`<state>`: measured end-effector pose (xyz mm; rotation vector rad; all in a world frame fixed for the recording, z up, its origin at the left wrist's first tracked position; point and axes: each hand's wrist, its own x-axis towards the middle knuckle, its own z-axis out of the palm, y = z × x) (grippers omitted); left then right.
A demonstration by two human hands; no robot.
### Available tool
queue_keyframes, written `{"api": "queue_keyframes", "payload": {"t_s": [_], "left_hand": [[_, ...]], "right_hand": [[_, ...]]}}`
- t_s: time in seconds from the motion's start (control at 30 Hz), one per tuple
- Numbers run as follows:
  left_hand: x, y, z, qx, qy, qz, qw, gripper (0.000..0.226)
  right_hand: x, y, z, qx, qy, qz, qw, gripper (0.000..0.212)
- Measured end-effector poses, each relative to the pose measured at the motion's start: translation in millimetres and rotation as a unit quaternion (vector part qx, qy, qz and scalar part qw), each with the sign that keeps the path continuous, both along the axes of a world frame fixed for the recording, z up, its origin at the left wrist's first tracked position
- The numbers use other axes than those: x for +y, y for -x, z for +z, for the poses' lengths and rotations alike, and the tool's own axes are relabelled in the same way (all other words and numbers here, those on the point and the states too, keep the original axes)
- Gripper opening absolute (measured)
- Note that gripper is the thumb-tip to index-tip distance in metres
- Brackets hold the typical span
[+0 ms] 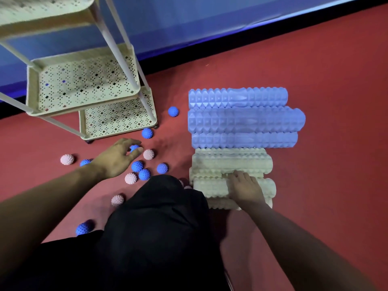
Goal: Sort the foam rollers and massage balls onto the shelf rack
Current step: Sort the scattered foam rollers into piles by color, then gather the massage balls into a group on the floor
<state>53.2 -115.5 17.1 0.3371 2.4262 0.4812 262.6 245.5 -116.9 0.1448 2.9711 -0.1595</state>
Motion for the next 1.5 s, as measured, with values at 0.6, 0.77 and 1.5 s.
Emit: {"api": "queue_keyframes", "payload": {"t_s": [0.6, 0.77, 1.5], "left_hand": [[49.7, -2.6, 16.5, -0.032, 0.040, -0.104, 0.993, 0.050], [59.6, -8.1, -6.1, -0.054, 0.037, -0.112, 0.992, 0.051], [49.6, -13.7, -84.4, -0.133, 0.003, -0.049, 0.990, 0.035]], "right_hand": [[-54.8, -15.3, 45.2, -0.309, 0.221, -0.072, 0.922, 0.041], [-71.4, -43.4, 11.1, -0.331, 0.229, -0.094, 0.911, 0.039], [-112.9, -66.1, -72.2, -0.471, 0.425, -0.278, 0.721, 0.016]]}}
